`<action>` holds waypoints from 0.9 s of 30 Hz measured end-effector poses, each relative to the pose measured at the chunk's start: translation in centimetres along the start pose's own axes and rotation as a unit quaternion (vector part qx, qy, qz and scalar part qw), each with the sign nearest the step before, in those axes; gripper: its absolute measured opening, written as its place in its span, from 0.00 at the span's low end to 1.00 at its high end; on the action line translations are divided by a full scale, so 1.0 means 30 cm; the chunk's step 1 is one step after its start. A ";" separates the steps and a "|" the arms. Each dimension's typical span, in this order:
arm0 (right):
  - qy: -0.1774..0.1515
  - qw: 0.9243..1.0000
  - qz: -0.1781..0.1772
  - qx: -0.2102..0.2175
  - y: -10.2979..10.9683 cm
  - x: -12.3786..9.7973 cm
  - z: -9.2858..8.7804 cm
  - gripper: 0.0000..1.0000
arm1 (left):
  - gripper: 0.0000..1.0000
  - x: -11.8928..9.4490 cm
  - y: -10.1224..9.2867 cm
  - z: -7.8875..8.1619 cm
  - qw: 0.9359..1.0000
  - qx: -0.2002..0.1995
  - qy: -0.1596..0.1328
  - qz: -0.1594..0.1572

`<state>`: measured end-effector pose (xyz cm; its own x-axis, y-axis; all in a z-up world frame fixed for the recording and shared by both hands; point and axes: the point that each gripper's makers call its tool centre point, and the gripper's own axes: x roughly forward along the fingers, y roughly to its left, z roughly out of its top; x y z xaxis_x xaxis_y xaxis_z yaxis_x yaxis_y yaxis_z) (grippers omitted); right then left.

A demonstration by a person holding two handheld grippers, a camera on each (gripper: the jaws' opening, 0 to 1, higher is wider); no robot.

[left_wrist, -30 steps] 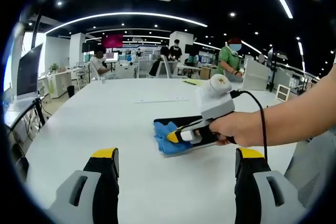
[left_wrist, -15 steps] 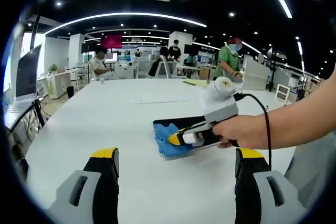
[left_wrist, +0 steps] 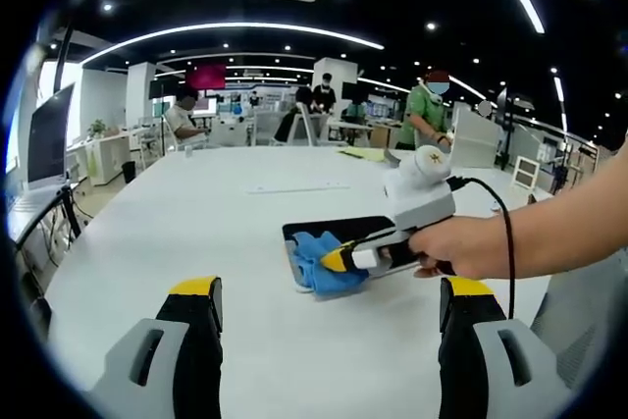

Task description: Wipe the mirror surface with the cleaning cloth until all visible marks leave the cleaned area.

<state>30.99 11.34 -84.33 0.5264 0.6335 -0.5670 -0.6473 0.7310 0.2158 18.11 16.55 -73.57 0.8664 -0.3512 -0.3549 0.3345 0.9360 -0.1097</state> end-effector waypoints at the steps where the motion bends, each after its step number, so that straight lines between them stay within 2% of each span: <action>1: -0.001 1.000 0.000 0.002 -0.003 -0.001 0.000 0.01 | 0.92 0.002 -0.003 0.001 1.000 0.000 0.000 -0.001; 16: -0.006 1.000 -0.006 0.013 -0.019 -0.049 -0.019 0.01 | 0.92 0.005 -0.020 0.002 1.000 0.002 0.001 -0.005; 27: -0.010 0.999 -0.018 0.025 -0.072 -0.093 -0.039 0.01 | 0.92 0.014 -0.036 0.010 1.000 0.006 0.001 -0.012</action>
<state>30.27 7.69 -84.15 0.5596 0.6116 -0.5593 -0.6003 0.7644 0.2352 18.23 15.39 -73.32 0.8579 -0.3730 -0.3534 0.3593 0.9271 -0.1063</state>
